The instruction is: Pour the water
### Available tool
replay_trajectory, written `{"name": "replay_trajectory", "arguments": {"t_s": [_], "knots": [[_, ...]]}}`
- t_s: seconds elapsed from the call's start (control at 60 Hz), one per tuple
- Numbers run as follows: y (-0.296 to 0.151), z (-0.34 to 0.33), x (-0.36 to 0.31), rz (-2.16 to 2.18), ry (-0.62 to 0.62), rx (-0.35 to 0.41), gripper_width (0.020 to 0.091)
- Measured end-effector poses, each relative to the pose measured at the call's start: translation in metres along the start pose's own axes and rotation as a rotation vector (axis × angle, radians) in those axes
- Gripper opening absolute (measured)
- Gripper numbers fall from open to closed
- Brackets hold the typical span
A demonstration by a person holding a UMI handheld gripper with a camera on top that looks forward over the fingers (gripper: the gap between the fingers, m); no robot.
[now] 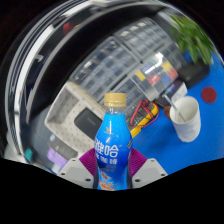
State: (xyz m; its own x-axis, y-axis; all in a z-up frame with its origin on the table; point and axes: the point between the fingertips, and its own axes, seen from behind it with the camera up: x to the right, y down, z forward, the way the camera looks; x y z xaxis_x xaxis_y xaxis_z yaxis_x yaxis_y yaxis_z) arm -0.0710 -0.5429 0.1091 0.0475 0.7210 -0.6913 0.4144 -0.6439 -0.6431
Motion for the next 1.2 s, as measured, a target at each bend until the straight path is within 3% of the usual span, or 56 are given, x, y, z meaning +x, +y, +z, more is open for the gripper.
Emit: {"name": "replay_trajectory", "arguments": {"t_s": [0.283, 0.75, 0.9, 1.033, 1.2], "knots": [[-0.044, 0.005, 0.016, 0.661, -0.054, 0.042, 0.0384], [-0.064, 0.003, 0.029, 1.109, -0.093, -0.005, 0.0383], [-0.064, 0.0, 0.024, 1.045, -0.095, -0.028, 0.0384], [-0.08, -0.01, 0.015, 0.729, -0.081, -0.044, 0.0383], [-0.153, -0.031, 0.005, 0.272, -0.078, 0.042, 0.0385]]}}
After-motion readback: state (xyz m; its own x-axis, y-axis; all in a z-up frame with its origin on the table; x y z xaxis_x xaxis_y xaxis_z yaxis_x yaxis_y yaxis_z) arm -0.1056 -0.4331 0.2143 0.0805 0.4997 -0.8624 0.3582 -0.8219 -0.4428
